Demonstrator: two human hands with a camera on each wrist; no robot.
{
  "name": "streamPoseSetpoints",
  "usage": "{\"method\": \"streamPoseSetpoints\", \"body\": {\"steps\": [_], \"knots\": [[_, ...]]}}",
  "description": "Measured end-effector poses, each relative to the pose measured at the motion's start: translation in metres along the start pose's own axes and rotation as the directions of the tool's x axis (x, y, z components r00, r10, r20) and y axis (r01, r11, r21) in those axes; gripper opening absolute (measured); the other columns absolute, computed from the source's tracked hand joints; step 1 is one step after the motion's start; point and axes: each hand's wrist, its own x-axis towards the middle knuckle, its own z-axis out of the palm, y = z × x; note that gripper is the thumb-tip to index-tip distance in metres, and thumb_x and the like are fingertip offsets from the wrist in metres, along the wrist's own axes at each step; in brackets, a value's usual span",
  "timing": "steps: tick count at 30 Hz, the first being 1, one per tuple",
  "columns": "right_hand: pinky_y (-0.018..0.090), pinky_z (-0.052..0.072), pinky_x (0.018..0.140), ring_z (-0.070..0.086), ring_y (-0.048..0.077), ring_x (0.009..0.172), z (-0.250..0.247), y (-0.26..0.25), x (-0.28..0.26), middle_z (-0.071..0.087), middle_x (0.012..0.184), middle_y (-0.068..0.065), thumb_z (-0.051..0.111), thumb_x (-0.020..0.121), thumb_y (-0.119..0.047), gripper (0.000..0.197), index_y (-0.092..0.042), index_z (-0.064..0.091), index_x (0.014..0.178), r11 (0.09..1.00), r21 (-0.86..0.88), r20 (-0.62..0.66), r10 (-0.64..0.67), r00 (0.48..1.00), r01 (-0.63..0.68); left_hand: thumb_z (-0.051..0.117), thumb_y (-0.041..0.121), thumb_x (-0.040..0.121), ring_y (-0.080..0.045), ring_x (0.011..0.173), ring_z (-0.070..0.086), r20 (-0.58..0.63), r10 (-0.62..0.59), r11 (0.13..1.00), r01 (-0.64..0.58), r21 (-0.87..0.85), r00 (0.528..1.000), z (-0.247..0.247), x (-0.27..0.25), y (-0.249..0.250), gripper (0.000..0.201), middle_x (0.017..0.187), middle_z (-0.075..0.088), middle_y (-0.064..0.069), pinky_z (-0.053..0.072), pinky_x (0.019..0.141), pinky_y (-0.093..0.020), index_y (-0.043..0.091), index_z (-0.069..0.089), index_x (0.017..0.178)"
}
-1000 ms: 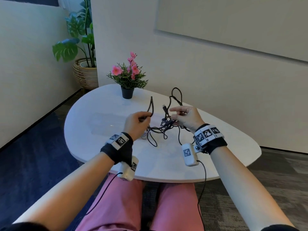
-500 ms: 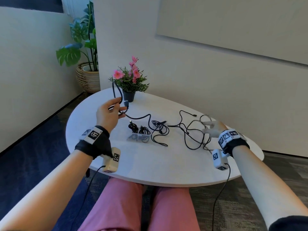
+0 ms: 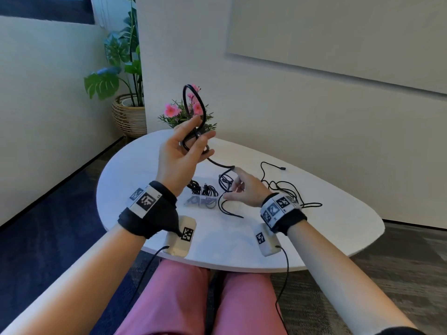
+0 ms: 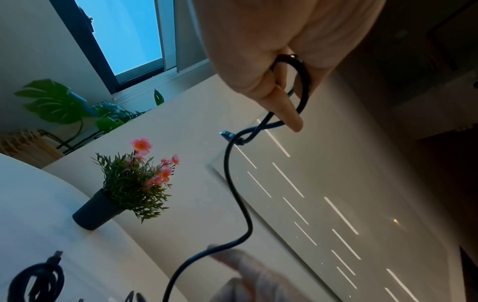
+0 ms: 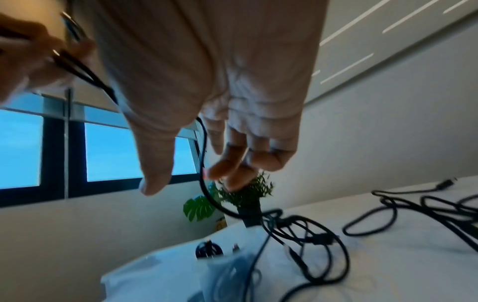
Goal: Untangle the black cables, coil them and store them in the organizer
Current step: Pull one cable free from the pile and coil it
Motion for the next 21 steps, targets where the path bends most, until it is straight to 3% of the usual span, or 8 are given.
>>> {"method": "streamPoseSetpoints", "body": {"steps": [5,7,9,11,13,15,19,21], "knots": [[0.022,0.039,0.047,0.055,0.009,0.051,0.022,0.004,0.003,0.064,0.069,0.001,0.073,0.078,-0.042,0.091,-0.027,0.015,0.147,0.972,0.186,0.184,0.107,0.977,-0.142,0.050,-0.003,0.093,-0.017,0.103,0.067,0.025,0.070,0.998,-0.070,-0.006,0.997,0.002,-0.007,0.013,0.041,0.097,0.070,0.020,0.058,0.078,-0.032,0.018,0.046,0.128],[0.021,0.035,0.044,0.056,0.011,0.050,0.030,0.004,0.004,0.063,0.070,0.002,0.069,0.083,-0.040,0.061,-0.025,0.037,0.134,0.963,0.187,0.286,0.138,0.948,-0.196,0.051,-0.003,0.092,-0.018,0.102,0.067,0.022,0.091,0.996,-0.091,-0.018,0.996,0.006,-0.009,0.015,0.041,0.099,0.070,0.019,0.058,0.077,-0.033,0.017,0.047,0.127],[0.019,0.033,0.042,0.058,0.011,0.052,0.033,0.008,0.006,0.061,0.070,0.001,0.062,0.090,-0.034,0.023,-0.018,0.055,0.104,0.974,0.121,0.305,0.148,0.941,-0.193,0.052,-0.003,0.092,-0.016,0.102,0.067,0.010,0.113,0.993,-0.113,-0.024,0.994,0.007,-0.010,0.016,0.041,0.099,0.070,0.019,0.058,0.079,-0.035,0.017,0.047,0.127],[0.015,0.033,0.039,0.056,0.009,0.052,0.021,0.013,0.006,0.060,0.070,0.001,0.053,0.095,-0.026,0.015,-0.013,0.055,0.087,0.984,0.081,0.186,0.143,0.972,-0.161,0.054,-0.001,0.091,-0.014,0.102,0.067,-0.011,0.121,0.992,-0.121,-0.016,0.993,-0.001,-0.007,0.015,0.044,0.100,0.071,0.016,0.058,0.080,-0.034,0.015,0.045,0.130],[0.013,0.035,0.041,0.053,0.004,0.048,-0.004,0.016,0.006,0.061,0.068,0.000,0.050,0.096,-0.017,0.016,-0.014,0.057,0.082,0.983,0.137,-0.070,0.133,0.989,-0.123,0.065,0.005,0.083,-0.015,0.104,0.066,-0.045,0.110,0.994,-0.109,0.024,0.993,-0.014,-0.002,0.010,0.058,0.114,0.068,-0.001,0.057,0.079,-0.029,0.013,0.042,0.136],[0.012,0.038,0.048,0.050,-0.002,0.044,-0.038,0.017,-0.001,0.060,0.065,0.000,0.052,0.095,-0.012,0.013,-0.015,0.062,0.088,0.971,0.237,-0.329,0.119,0.937,-0.040,0.076,0.007,0.072,-0.015,0.107,0.064,-0.060,0.065,0.992,-0.058,0.108,0.996,-0.031,0.005,0.000,0.078,0.127,0.057,-0.016,0.054,0.080,-0.022,0.016,0.038,0.141],[0.026,0.045,0.075,0.059,0.010,0.079,-0.091,0.017,-0.031,0.068,0.088,-0.001,0.055,0.094,-0.023,0.019,-0.018,0.071,0.103,0.993,0.120,-0.591,0.055,0.805,0.021,0.082,0.014,0.066,-0.009,0.111,0.060,-0.057,-0.017,0.944,0.035,0.327,0.998,-0.058,0.006,-0.029,0.094,0.138,0.049,0.005,0.051,0.082,-0.016,0.024,0.032,0.145],[0.027,0.046,0.069,0.057,0.012,0.071,-0.104,0.022,-0.047,0.066,0.082,-0.006,0.054,0.094,-0.022,0.019,-0.017,0.071,0.101,0.992,0.127,-0.653,0.100,0.750,-0.021,0.081,0.017,0.067,-0.004,0.099,0.062,-0.116,-0.016,0.941,0.054,0.333,0.993,-0.062,0.001,-0.043,0.093,0.134,0.053,0.006,0.053,0.084,-0.025,0.021,0.032,0.146]]}}
